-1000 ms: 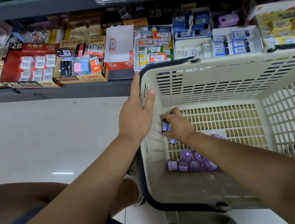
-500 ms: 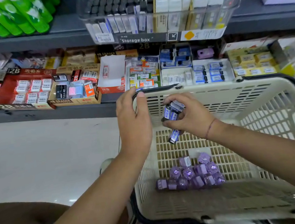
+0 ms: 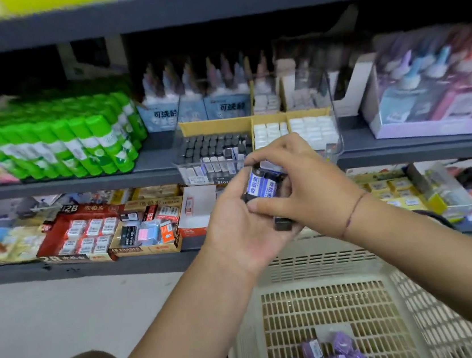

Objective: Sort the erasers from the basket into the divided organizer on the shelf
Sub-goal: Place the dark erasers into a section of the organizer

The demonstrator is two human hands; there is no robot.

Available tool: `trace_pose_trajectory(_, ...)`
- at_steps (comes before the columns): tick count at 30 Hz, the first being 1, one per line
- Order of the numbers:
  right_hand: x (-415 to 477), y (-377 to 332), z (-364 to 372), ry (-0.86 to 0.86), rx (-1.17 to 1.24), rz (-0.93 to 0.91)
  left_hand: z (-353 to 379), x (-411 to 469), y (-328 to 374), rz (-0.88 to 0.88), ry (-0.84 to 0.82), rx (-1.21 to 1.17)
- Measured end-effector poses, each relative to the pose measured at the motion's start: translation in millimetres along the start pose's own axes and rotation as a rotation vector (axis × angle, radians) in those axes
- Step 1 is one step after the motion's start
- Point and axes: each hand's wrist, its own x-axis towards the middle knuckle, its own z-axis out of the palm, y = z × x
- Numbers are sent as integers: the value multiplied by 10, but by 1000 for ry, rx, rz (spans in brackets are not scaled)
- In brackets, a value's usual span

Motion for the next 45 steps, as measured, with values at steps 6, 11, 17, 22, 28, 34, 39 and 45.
trace_pose_trajectory(6,284,-65,-309,-41,-23,-85,146,-17,276,71,-39,-161)
trace_pose_trajectory(11,528,-56,-443,-15,-103,-88,187,19,403,37,-3,-141)
trace_pose_trajectory(17,764,-39,-373,-275,50,27,-9,67,482,26,142,-67)
trace_pose_trajectory(22,868,-54,-277,-449,354,135,-106,31,550,29,193,-38)
trace_pose_trajectory(28,1183,-56,-97,-141,407,89,-285,-43,954,137,273,-167)
trace_pose_trajectory(34,1205,-57,300,-97,-74,-51,-477,-130,1229,228,324,-298)
trace_pose_trajectory(39,1214,-159,421,-59,-169,-87,-480,-133,1234,231,322,-286)
trace_pose_trajectory(45,1160,-135,427,-92,-242,-135,-464,-112,1208,206,336,-235)
